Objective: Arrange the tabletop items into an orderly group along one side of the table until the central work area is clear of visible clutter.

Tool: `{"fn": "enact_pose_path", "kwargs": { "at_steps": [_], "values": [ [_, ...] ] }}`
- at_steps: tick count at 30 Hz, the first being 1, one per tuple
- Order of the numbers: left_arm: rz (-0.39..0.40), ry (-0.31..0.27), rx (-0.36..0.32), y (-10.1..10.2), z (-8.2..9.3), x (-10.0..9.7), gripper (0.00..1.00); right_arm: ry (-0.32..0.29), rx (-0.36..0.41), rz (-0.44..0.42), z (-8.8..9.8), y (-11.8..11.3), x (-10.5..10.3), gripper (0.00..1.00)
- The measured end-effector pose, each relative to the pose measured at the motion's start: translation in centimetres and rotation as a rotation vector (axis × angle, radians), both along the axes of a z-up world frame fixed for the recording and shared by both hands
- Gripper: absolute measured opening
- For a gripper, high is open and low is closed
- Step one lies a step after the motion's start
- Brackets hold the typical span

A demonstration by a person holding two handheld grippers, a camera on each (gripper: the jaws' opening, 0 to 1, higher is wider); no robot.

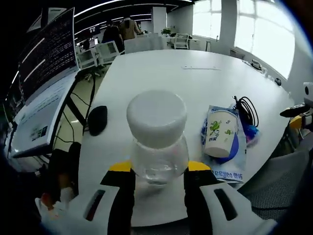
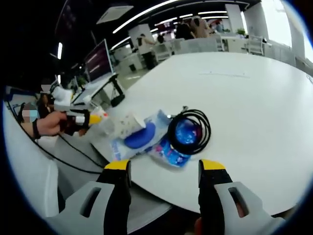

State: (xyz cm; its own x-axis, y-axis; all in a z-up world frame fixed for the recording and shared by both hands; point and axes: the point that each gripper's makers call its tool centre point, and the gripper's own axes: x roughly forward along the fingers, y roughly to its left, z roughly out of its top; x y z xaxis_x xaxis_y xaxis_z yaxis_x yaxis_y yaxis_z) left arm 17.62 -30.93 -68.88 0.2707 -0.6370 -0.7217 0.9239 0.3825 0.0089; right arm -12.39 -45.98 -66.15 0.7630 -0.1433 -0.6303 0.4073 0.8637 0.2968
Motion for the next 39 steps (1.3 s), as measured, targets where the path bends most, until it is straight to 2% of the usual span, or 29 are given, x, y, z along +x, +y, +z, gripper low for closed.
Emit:
{"fn": "enact_pose_path", "kwargs": {
  "at_steps": [12, 18, 24, 39],
  "values": [
    [0.018, -0.004, -0.011, -0.5, 0.0, 0.3, 0.38, 0.005, 0.002, -0.008, -0.1, 0.2, -0.2, 0.54],
    [0.033, -0.013, -0.032, -1.7, 0.1, 0.8, 0.38, 0.008, -0.001, -0.009, 0.0, 0.2, -0.1, 0.54],
    [0.041, -0.022, -0.045, -3.7, 0.1, 1.9, 0.38, 0.006, -0.005, -0.014, 0.2, 0.1, -0.1, 0.54],
    [0.123, -0.021, -0.094, -10.6, 0.4, 5.7, 0.38, 0.025, -0.008, -0.028, 0.3, 0.0, -0.9, 0.54]
  ]
}}
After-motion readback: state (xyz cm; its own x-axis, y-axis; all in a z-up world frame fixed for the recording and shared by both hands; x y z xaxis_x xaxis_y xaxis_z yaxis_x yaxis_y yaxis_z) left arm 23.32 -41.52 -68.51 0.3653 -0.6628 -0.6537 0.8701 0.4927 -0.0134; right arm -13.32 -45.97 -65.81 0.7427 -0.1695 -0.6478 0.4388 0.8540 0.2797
